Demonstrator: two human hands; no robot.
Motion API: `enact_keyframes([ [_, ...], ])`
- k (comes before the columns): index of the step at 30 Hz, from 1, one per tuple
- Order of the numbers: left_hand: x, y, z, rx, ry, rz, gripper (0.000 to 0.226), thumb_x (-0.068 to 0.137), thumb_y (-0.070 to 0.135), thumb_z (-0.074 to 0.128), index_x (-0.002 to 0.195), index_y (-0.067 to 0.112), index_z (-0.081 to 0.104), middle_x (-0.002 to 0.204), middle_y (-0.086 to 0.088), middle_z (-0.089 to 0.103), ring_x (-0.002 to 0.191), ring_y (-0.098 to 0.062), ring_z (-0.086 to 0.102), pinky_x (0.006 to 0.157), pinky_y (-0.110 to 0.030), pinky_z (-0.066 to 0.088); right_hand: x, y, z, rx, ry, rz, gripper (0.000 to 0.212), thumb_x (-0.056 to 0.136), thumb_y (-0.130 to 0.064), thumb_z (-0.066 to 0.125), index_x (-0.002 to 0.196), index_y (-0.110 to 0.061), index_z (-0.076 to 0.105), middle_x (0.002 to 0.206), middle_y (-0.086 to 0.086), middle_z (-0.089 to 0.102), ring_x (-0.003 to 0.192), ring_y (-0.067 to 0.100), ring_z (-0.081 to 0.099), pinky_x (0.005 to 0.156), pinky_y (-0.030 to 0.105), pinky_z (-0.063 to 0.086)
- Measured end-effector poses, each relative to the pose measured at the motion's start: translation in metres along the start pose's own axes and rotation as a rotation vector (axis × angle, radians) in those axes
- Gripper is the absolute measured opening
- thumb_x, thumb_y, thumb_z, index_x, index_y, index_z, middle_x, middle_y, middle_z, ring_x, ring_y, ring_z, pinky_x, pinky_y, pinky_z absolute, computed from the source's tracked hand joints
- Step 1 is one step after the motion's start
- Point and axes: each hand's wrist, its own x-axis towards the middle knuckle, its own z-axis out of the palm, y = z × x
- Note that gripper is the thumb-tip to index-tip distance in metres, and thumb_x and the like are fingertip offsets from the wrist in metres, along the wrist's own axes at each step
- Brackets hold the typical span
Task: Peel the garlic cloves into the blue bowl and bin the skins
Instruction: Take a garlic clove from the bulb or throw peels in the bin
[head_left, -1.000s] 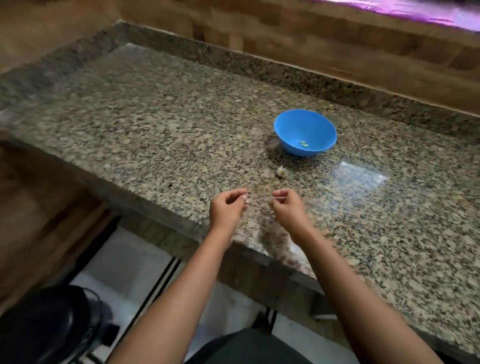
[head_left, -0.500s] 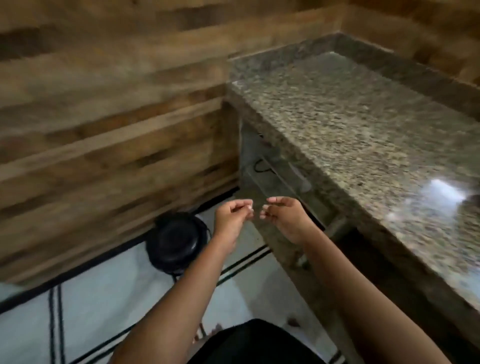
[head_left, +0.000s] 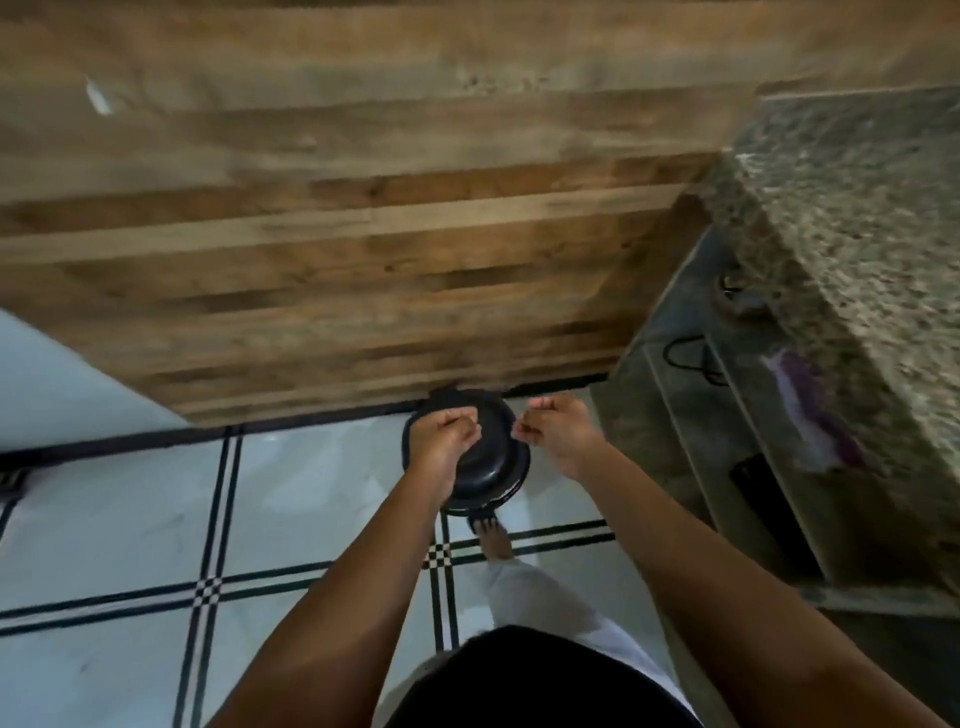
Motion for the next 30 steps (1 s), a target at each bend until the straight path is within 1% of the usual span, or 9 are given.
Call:
enact_keyframes([
  [4,0.046,0.004,-0.005,0.012,0.065,-0.11,0.017,0.087,-0.013,0.054,0.101,-0.009,0.064,0.106,-0.019,0.061,0.094,-0.026,0.059,0.084,-0.029,0.05,0.047,0.0,0.022,-0.065,0.046,0.121,0.028,0.087,0.017,0.047,0.07,-0.005,0.045,0.067,0.014,0.051,0.06,0.022,0.053,0.059,0.028,0.051],
  [9,0.094,-0.009,-0.005,0.011,0.094,-0.245,0.014,0.087,-0.012,0.052,0.089,-0.006,0.064,0.089,-0.011,0.06,0.078,-0.021,0.058,0.071,-0.024,0.053,0.104,0.007,0.038,-0.11,0.127,0.24,0.03,0.088,0.017,0.042,0.07,-0.006,0.044,0.069,0.012,0.045,0.055,0.023,0.043,0.068,0.047,0.053],
  [12,0.116,-0.011,-0.003,-0.024,0.131,-0.318,0.026,0.089,-0.01,0.047,0.068,0.004,0.055,0.076,-0.01,0.051,0.071,-0.021,0.05,0.071,-0.03,0.043,0.124,0.009,0.04,-0.076,0.106,0.309,0.034,0.093,0.009,0.036,0.067,-0.009,0.044,0.066,0.012,0.04,0.051,0.019,0.042,0.058,0.033,0.05],
  [15,0.128,-0.006,-0.002,-0.055,0.15,-0.349,0.012,0.094,0.002,0.048,0.09,0.001,0.059,0.088,-0.013,0.055,0.085,-0.024,0.055,0.072,-0.031,0.045,0.137,0.011,0.04,-0.048,0.093,0.301,0.022,0.094,-0.001,0.042,0.077,-0.005,0.056,0.08,0.021,0.055,0.063,0.015,0.049,0.068,0.028,0.045],
  [18,0.124,0.0,-0.004,-0.044,0.121,-0.326,0.028,0.094,0.005,0.049,0.121,-0.004,0.054,0.097,-0.011,0.056,0.09,-0.023,0.056,0.076,-0.028,0.047,0.133,0.013,0.042,0.018,0.137,0.262,0.016,0.088,-0.002,0.053,0.091,0.003,0.068,0.097,0.025,0.061,0.08,0.023,0.052,0.082,0.035,0.043],
  [20,0.11,0.006,-0.001,-0.032,0.071,-0.297,0.029,0.096,0.003,0.047,0.124,-0.005,0.051,0.104,-0.012,0.056,0.094,-0.023,0.055,0.085,-0.029,0.045,0.123,0.011,0.038,0.014,0.136,0.22,0.02,0.087,-0.001,0.053,0.078,-0.009,0.069,0.092,0.012,0.062,0.087,0.024,0.054,0.085,0.035,0.043],
  [23,0.081,0.016,0.013,0.007,-0.027,-0.201,0.029,0.098,0.005,0.044,0.125,-0.004,0.05,0.118,-0.017,0.056,0.101,-0.023,0.056,0.091,-0.03,0.044,0.091,0.0,0.025,0.085,0.154,0.117,0.024,0.09,0.001,0.052,0.072,-0.012,0.062,0.085,0.008,0.06,0.084,0.022,0.055,0.073,0.03,0.045],
  [27,0.036,0.021,0.052,0.042,-0.165,-0.084,0.026,0.098,0.005,0.044,0.12,-0.002,0.055,0.114,-0.017,0.06,0.1,-0.025,0.059,0.087,-0.03,0.047,0.031,-0.01,-0.018,0.287,0.235,0.008,0.017,0.095,0.002,0.044,0.104,-0.003,0.058,0.096,0.011,0.061,0.09,0.023,0.059,0.087,0.035,0.049],
  [30,-0.011,0.014,0.096,0.104,-0.351,-0.027,0.025,0.098,0.008,0.044,0.118,0.0,0.056,0.1,-0.01,0.062,0.089,-0.022,0.061,0.077,-0.025,0.05,-0.018,-0.011,-0.071,0.405,0.328,-0.092,0.017,0.094,-0.002,0.049,0.109,-0.004,0.058,0.093,0.01,0.063,0.081,0.022,0.062,0.078,0.032,0.05],
])
